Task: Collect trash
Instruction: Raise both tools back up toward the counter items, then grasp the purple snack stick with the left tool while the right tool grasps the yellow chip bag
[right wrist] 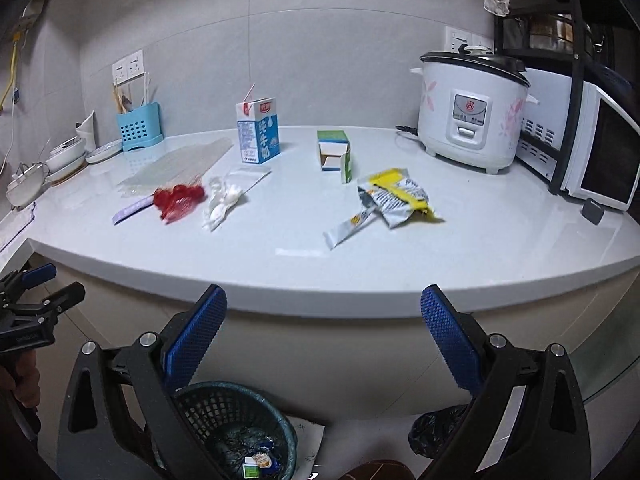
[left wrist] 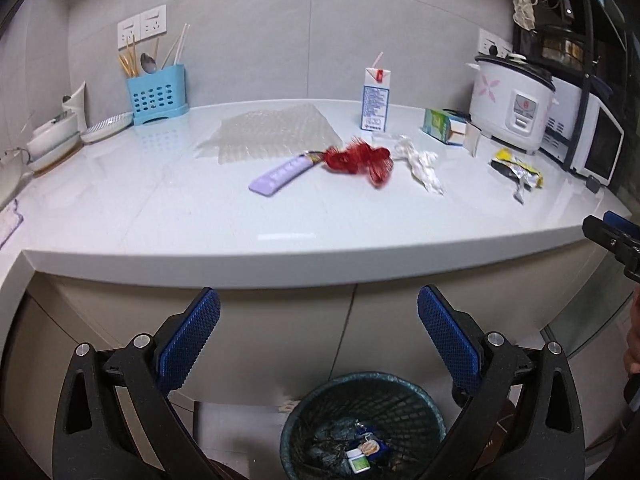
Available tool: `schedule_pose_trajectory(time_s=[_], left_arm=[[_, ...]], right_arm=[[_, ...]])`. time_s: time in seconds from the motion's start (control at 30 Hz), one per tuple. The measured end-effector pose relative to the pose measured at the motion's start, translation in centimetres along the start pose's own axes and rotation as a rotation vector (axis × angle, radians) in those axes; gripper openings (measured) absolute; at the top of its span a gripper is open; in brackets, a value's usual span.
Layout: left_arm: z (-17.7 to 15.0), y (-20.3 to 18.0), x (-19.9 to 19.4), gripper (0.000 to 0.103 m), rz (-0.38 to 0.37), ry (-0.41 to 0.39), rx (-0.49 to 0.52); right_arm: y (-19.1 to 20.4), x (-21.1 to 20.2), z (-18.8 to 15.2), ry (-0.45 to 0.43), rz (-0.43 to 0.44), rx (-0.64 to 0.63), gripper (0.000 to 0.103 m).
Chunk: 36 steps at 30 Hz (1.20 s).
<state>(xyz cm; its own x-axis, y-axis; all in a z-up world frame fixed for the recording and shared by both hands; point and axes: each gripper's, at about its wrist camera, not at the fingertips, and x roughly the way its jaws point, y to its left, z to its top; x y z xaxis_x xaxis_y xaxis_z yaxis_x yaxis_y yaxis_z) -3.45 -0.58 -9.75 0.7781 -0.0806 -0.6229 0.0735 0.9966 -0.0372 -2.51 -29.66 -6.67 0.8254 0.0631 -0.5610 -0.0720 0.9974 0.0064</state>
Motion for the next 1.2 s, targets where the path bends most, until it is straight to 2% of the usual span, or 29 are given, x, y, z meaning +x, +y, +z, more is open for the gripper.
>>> schedule_pose_trajectory(time_s=[0.27, 0.6, 0.7, 0.9, 1.07, 1.2], left_arm=[[4.7, 1.1, 2.7, 0.096, 0.023, 0.007, 0.015], [9.4, 2.6, 7.6, 0.096, 0.041, 0.067, 0.015], [10.5, 2.8, 8.8, 0.096, 0.038, 0.087, 0.012], [12.2, 2.7, 11.3, 0.096, 0.031, 0.132, 0.059], [12.7, 2.4, 13.0, 0.095, 0.032, 0.165, 0.076], [12.5, 2.2, 14.1, 0.089, 0.039, 0.201, 0.083]], right_arm=[[-1.9, 3.6, 3.4, 0.02, -0.027, -0.027, 0.094], [-5.3, 10.3, 7.2, 0.107, -0.011, 0.036, 0.094], [-5.9, 12.1, 8.5, 0.129, -0.035, 0.034, 0.094], [-7.3, 15.7, 10.4, 0.214, -0.047, 0.016, 0.094], [-8.1, 18.1, 10.4, 0.28, -0.037, 0.032, 0.094], [-8.2, 19.1, 10.1, 0.306, -0.028, 0.04, 0.094]])
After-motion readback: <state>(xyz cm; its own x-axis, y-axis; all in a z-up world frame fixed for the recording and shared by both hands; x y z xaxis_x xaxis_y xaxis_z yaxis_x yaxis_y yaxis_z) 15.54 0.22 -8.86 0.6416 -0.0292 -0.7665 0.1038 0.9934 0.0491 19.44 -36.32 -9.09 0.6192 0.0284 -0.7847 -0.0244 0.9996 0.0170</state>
